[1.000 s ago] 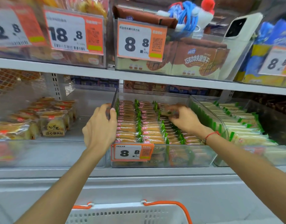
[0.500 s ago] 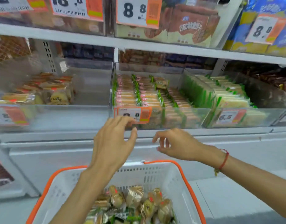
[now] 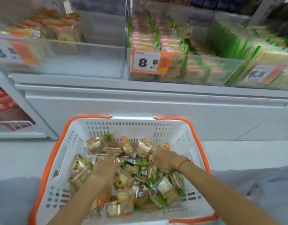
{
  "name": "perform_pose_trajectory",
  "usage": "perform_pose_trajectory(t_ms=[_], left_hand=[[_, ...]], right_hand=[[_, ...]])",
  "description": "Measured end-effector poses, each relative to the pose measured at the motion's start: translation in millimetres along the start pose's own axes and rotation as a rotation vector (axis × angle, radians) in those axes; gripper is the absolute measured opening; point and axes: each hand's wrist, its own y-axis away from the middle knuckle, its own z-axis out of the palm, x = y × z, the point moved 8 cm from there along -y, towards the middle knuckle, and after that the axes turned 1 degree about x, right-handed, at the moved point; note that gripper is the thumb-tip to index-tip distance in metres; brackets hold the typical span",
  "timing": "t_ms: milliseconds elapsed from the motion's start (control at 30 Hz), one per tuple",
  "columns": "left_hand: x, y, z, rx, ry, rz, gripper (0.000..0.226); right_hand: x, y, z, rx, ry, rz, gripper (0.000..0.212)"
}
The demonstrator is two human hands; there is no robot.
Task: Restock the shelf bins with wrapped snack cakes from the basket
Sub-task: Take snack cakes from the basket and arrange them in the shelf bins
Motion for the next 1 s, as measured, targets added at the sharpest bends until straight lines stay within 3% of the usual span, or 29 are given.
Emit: perform_pose_trajectory(t_ms=[100, 267, 400, 600, 733, 900, 1000], left_hand=[[-5.0, 0.1, 26.9, 0.029, 0.007, 0.064, 0.052], [-12.2, -1.7, 24.5, 0.124, 0.147, 0.022, 0.047], [-15.2, -8.1, 15.4, 0.164, 0.233, -0.050, 0.032], [-24.3, -17.9, 12.4, 0.074, 0.441, -0.081, 0.032], [-28.2, -16.9, -4.7, 0.119, 0.646, -0.044, 0.042], [-13.1, -8.0, -49.1, 0.014, 1.059, 0.066, 0.061], [-7.7, 3.5, -81.6, -0.009, 1.139, 0.128, 0.052]], right_hand=[[-6.9, -10.2, 32.7, -0.022, -0.096, -0.002, 0.031], [-59.8, -19.7, 62.3, -0.028, -0.694, -0.056, 0.037], [-84.0, -34.4, 81.0, 0.009, -0.622, -0.070, 0.014], [-82.1, -39.1, 82.3, 0.040, -0.656, 0.007, 0.023], [-67.7, -38.8, 49.1, 0.060, -0.630, -0.038, 0.031], [-51.9, -14.3, -33.9, -0.154, -0.757, -0.136, 0.019], [-49.4, 10.4, -73.3, -0.302, -0.764, -0.151, 0.007]])
